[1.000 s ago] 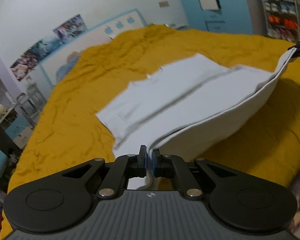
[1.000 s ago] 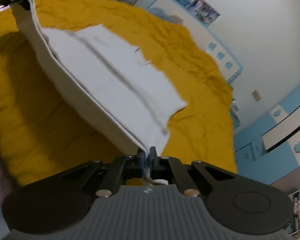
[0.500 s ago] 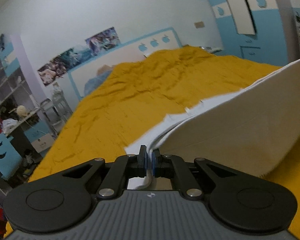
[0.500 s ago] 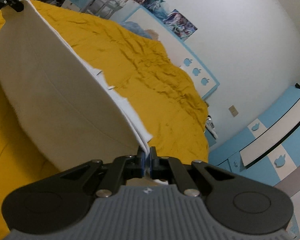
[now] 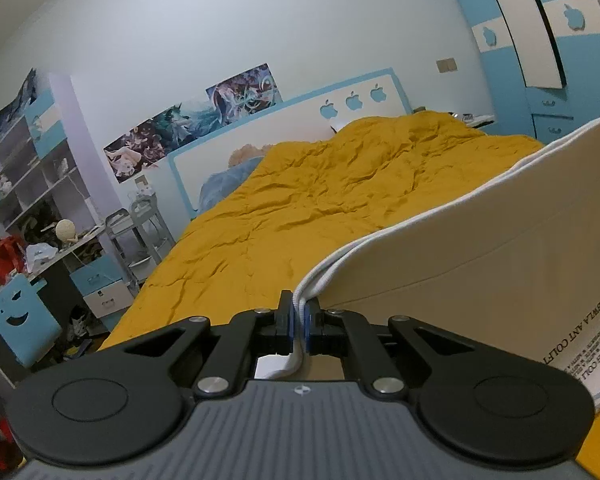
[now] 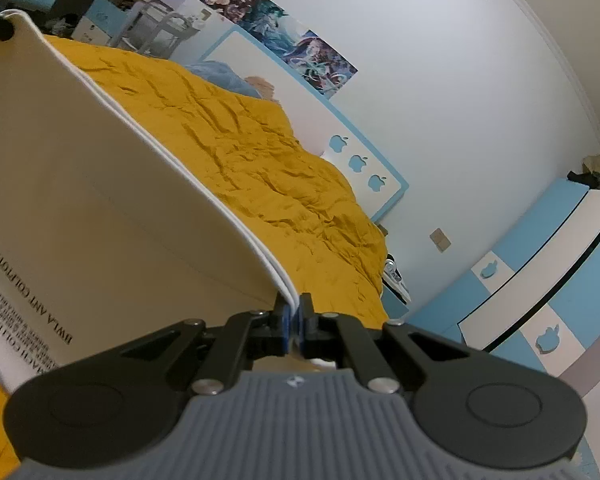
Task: Fold small clothes
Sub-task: 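Lift the held edge with both tools and fold the sweatshirt over in half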
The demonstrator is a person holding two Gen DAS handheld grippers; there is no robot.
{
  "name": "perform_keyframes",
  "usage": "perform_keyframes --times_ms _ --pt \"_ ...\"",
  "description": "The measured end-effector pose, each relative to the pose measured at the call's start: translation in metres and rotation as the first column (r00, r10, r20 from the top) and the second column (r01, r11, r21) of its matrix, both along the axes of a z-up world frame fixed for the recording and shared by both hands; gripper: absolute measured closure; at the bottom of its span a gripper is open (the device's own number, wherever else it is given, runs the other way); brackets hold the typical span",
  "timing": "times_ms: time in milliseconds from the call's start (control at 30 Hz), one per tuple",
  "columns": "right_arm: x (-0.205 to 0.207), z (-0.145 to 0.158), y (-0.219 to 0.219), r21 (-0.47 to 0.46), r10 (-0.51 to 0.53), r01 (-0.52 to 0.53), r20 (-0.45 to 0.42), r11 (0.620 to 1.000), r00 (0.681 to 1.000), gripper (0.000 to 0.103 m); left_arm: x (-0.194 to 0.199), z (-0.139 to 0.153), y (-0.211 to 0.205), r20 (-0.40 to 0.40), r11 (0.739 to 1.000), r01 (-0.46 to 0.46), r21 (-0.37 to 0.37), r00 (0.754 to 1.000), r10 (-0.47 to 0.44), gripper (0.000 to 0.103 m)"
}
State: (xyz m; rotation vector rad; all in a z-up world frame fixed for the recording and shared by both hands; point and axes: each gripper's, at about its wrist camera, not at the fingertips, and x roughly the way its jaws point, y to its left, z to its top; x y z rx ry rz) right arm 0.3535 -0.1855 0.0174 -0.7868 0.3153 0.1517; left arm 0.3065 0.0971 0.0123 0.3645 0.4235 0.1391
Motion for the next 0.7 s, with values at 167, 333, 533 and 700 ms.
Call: perform_keyframes --times_ms 167,333,533,700 --pt "0.070 -0.023 0.014 0.002 -0.007 0.007 -0.053 1.000 0.999 0.103 0.045 -0.026 0.011 -0.086 1.000 0.017 -0.010 0.996 -0.018 0.098" --pt "0.128 -0.072 0.025 -0.027 -0.008 0.004 -0.144 1.000 0.990 0.103 0.087 -0.066 0.028 -0.215 0.998 0.048 -0.044 0.975 -0.056 0.098" --pt "0.187 -0.134 0.035 -0.041 -0.020 0.010 -0.235 0.999 0.972 0.103 0.124 -0.109 0.037 -0.316 0.997 0.050 -0.056 0.946 -0.065 0.098" --pt "0.228 -0.170 0.037 -0.015 -0.028 0.024 -0.294 1.000 0.955 0.103 0.139 -0.133 0.041 -0.360 0.997 0.060 -0.041 0.930 -0.071 0.098"
